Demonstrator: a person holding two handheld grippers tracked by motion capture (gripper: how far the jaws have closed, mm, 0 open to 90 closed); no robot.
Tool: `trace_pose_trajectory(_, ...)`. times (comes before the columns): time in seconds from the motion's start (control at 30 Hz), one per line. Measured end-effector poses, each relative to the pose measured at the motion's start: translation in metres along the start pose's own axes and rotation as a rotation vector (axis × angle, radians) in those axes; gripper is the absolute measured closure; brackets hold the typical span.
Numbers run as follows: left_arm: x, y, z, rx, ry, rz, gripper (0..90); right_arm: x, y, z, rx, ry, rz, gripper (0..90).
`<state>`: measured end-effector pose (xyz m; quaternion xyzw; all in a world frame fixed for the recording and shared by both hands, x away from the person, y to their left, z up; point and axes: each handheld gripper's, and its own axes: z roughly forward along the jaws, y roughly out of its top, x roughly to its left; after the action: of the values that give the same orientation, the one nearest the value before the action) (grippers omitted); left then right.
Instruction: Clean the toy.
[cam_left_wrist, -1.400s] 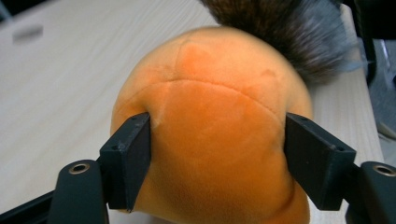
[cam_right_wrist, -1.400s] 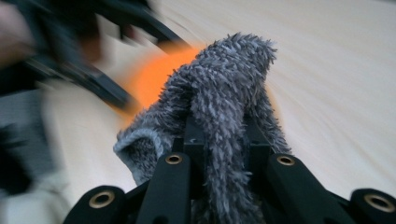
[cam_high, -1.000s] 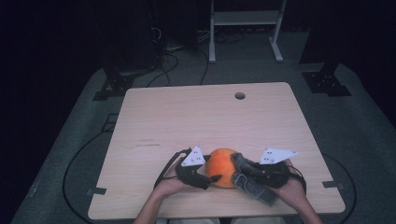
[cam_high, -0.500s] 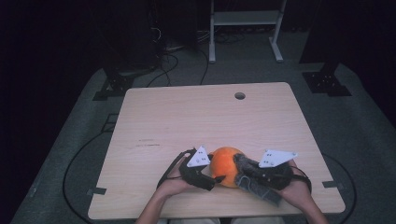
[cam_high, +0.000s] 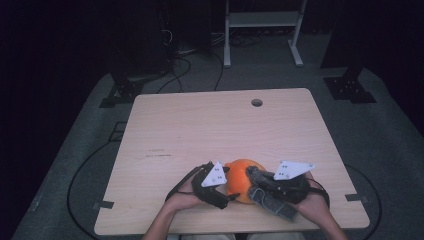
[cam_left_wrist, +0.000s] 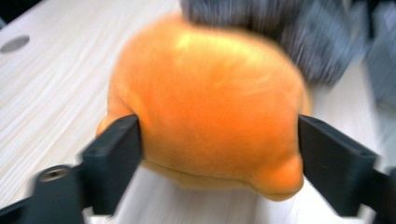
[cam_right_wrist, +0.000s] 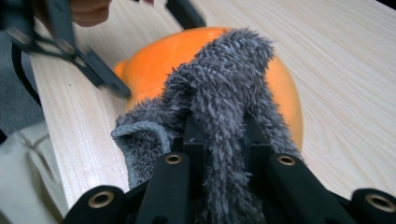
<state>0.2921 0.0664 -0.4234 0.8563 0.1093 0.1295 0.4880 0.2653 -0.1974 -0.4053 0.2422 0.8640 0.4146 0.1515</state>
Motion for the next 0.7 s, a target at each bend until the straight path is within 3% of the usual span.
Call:
trace_pose_trajectory(0.03,-0.001,0.002,-0.001,-0.035,0.022,0.0,13.6,0.002,0.001,0.001,-0.008,0.015,0.005,75.9)
trace_pose_trajectory(0.1,-0.002,0.002,0.002,0.025,0.039,0.02,17.8,0.008,0.006,0.005,-0.008,0.027,-0.019,75.8)
trace_pose_trajectory(0.17,0.0,-0.005,0.003,0.04,0.031,-0.02,21.7,0.01,0.01,0.007,0.007,0.009,-0.045,75.9)
trace_pose_trajectory(0.27,0.002,-0.013,0.001,0.07,0.024,-0.037,23.2,-0.002,0.0,0.007,0.014,-0.003,0.002,75.9)
trace_pose_trajectory(0.3,0.003,-0.014,0.001,0.066,0.021,-0.04,23.2,-0.009,-0.009,0.008,0.015,0.002,0.045,76.0)
trace_pose_trajectory(0.4,0.003,-0.008,0.001,0.007,0.02,-0.048,17.2,-0.014,-0.02,0.008,-0.006,0.03,0.116,75.9)
trace_pose_trajectory(0.5,0.006,-0.01,0.005,0.03,0.023,-0.069,15.4,-0.015,-0.019,0.01,-0.017,0.039,0.121,75.8)
trace_pose_trajectory(0.57,0.008,-0.014,0.004,0.039,0.016,-0.079,18.5,-0.022,-0.022,0.01,-0.028,0.059,0.155,75.8)
trace_pose_trajectory(0.63,0.01,-0.016,0.001,0.062,0.012,-0.078,20.0,-0.031,-0.03,0.011,-0.001,0.032,0.187,75.8)
trace_pose_trajectory(0.67,0.01,-0.017,0.0,0.074,0.008,-0.07,20.1,-0.037,-0.037,0.013,0.039,-0.014,0.197,76.1)
trace_pose_trajectory(0.7,0.011,-0.02,-0.001,0.09,0.004,-0.061,20.1,-0.04,-0.042,0.013,0.059,-0.031,0.214,76.2)
